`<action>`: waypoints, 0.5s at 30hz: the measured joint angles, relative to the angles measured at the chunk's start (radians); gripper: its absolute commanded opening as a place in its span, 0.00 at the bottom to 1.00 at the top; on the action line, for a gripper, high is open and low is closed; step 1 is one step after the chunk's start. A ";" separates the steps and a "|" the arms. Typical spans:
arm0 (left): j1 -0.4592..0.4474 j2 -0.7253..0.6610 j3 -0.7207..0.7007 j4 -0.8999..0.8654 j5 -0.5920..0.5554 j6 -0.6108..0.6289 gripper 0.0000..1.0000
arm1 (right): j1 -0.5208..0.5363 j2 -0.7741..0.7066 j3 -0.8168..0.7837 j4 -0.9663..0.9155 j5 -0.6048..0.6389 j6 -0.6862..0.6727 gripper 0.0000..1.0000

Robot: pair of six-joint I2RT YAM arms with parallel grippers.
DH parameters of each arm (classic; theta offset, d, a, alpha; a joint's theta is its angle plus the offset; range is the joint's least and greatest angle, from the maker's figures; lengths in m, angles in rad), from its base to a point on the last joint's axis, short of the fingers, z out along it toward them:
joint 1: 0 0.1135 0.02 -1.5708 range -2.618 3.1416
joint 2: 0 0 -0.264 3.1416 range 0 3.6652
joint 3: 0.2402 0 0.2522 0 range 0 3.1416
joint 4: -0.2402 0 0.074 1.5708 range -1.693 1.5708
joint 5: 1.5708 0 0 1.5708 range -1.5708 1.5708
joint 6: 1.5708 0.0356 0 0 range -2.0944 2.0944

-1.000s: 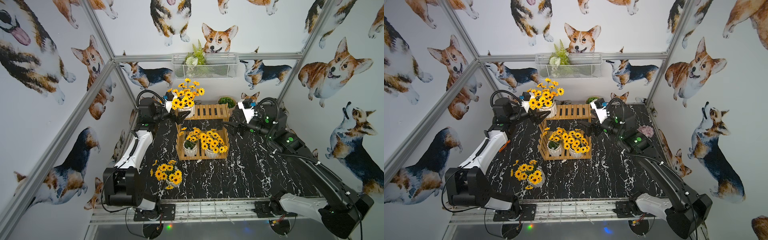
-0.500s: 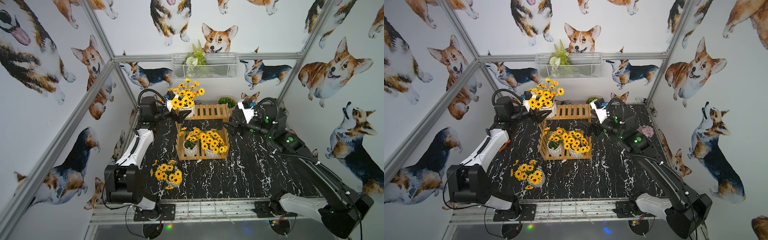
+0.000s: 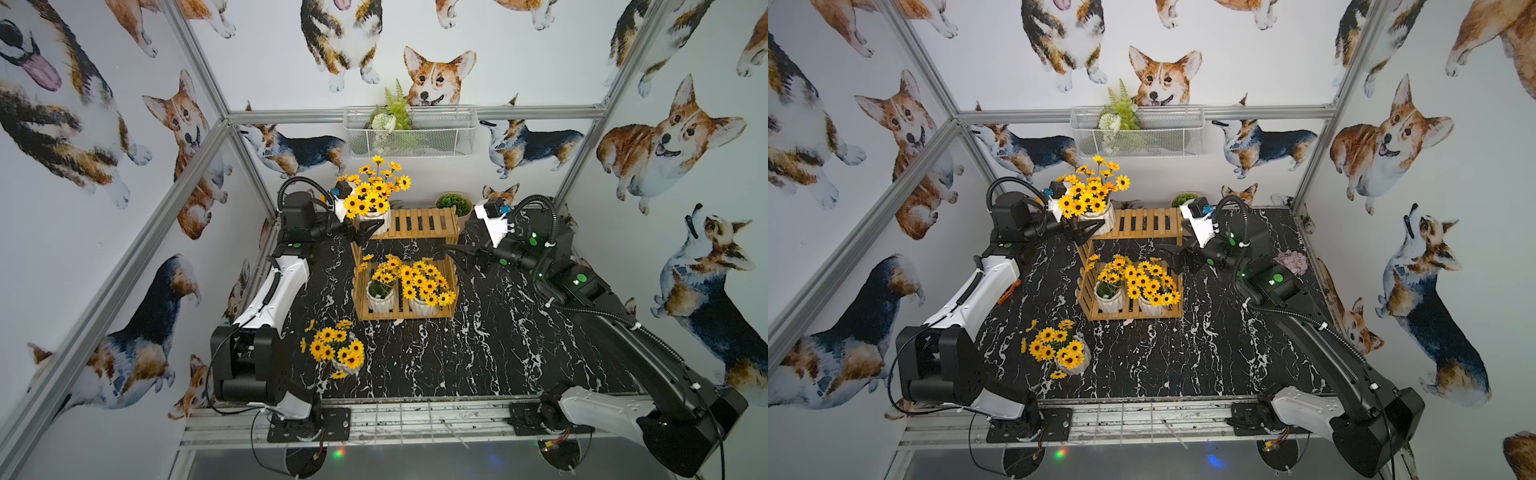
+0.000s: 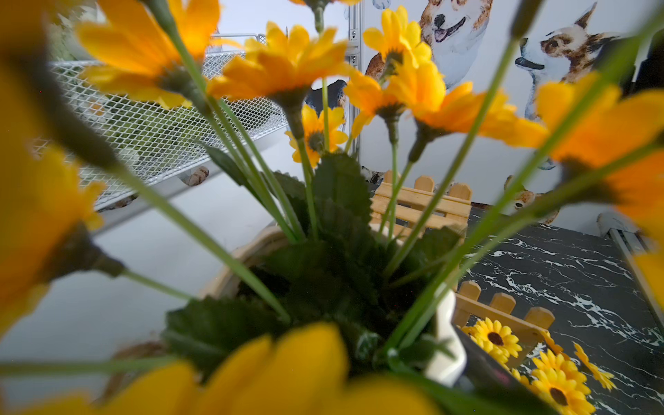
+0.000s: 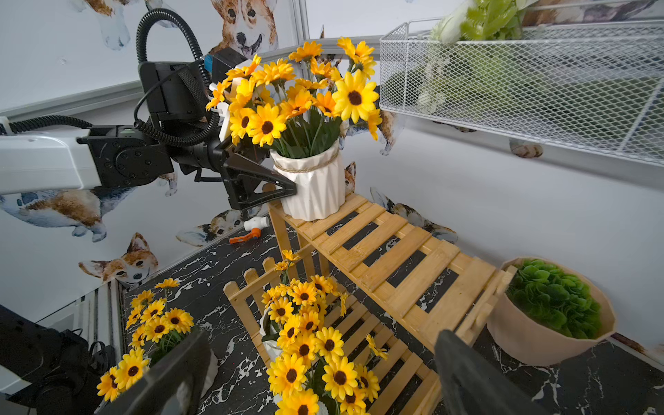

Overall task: Take the sunflower pots off the shelves
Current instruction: Pick up the sunflower pot from the shelf.

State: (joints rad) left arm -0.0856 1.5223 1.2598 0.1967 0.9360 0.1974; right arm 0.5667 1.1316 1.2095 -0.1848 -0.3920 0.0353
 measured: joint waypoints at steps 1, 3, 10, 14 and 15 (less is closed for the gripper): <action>0.000 0.000 0.000 0.003 0.000 0.000 1.00 | 0.000 0.000 0.000 -0.001 0.000 0.000 1.00; 0.000 0.000 0.000 0.008 0.001 -0.001 1.00 | 0.000 0.000 0.000 -0.003 0.000 -0.001 1.00; 0.003 0.002 0.006 0.016 0.018 0.008 1.00 | 0.000 0.001 0.009 -0.011 0.000 -0.005 1.00; 0.009 0.008 0.014 0.020 0.043 0.011 1.00 | 0.000 0.000 0.017 -0.014 0.000 -0.007 1.00; 0.011 0.009 0.016 0.021 0.051 0.012 1.00 | 0.000 -0.001 0.018 -0.015 0.000 -0.007 1.00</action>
State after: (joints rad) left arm -0.0742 1.5314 1.2755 0.2173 0.9874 0.2096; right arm 0.5667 1.1309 1.2278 -0.2001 -0.3923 0.0280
